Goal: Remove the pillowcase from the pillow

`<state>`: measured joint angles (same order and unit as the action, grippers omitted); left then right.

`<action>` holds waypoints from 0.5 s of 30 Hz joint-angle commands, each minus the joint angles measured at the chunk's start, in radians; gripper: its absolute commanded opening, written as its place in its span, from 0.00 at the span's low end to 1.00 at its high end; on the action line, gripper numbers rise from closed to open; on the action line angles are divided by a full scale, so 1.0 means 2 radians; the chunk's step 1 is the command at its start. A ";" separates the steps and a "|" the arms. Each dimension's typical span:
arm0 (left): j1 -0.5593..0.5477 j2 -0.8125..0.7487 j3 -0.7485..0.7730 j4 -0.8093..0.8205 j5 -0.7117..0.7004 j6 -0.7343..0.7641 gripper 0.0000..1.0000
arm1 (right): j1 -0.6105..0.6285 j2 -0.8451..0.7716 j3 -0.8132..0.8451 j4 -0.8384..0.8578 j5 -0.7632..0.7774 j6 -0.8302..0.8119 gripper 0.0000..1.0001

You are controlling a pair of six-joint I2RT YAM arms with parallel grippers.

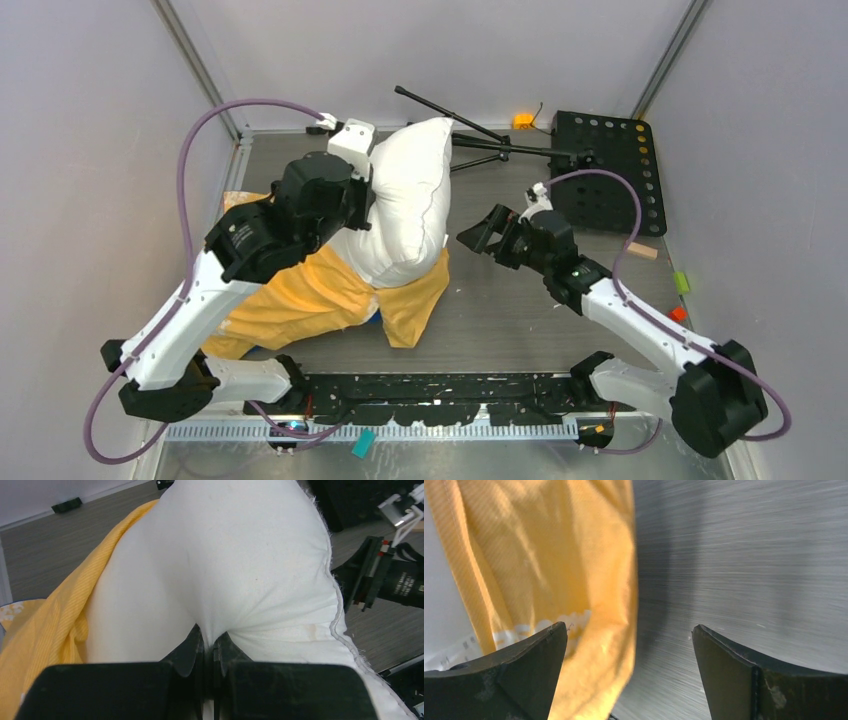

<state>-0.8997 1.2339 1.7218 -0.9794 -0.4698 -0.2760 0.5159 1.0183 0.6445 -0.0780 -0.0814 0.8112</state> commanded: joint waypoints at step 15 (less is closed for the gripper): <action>-0.002 -0.045 0.053 0.083 0.003 0.010 0.00 | -0.001 0.020 0.030 0.225 -0.134 0.092 1.00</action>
<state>-0.9009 1.1847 1.7401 -0.9787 -0.4446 -0.2726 0.5144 1.0931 0.6270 0.4236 -0.3557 1.0271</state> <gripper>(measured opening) 0.045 0.995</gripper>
